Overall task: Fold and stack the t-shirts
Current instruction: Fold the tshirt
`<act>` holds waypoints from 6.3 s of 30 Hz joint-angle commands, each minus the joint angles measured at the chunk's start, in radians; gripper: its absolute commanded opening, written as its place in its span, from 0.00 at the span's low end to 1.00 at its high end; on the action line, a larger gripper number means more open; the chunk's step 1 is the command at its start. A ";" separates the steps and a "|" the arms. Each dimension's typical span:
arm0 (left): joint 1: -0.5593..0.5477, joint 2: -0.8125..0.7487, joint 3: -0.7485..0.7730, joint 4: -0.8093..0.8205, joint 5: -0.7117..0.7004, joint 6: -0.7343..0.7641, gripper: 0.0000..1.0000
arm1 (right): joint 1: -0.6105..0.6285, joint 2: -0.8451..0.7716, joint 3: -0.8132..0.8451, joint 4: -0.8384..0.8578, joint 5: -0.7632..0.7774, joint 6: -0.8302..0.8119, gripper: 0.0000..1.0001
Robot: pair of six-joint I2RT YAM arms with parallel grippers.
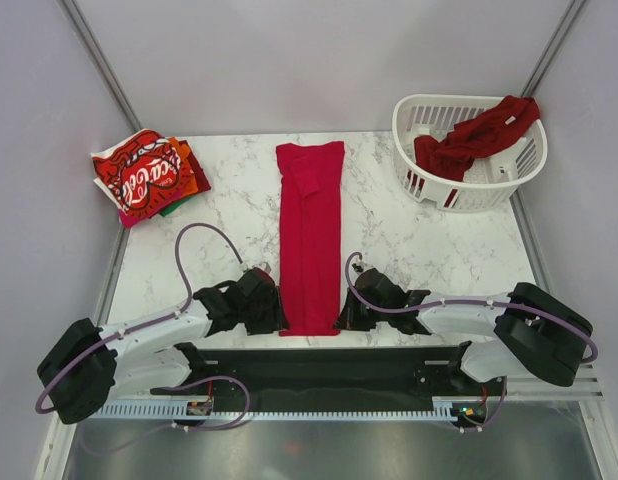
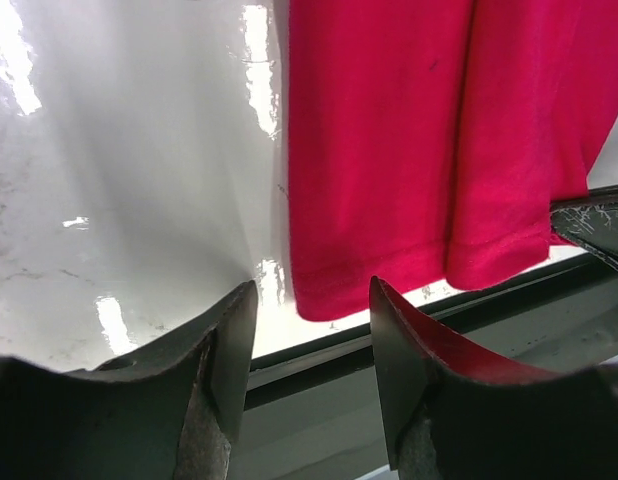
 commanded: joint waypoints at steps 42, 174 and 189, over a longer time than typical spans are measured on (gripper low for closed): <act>0.126 0.157 0.642 -0.331 -0.140 0.212 0.02 | -0.119 0.110 0.720 -0.630 0.368 -0.312 0.00; 0.338 0.152 0.752 -0.311 0.047 0.345 0.02 | -0.238 0.124 0.905 -0.730 0.195 -0.482 0.00; 0.461 0.776 1.186 -0.320 0.041 0.538 0.02 | -0.393 0.500 1.157 -0.690 0.135 -0.537 0.00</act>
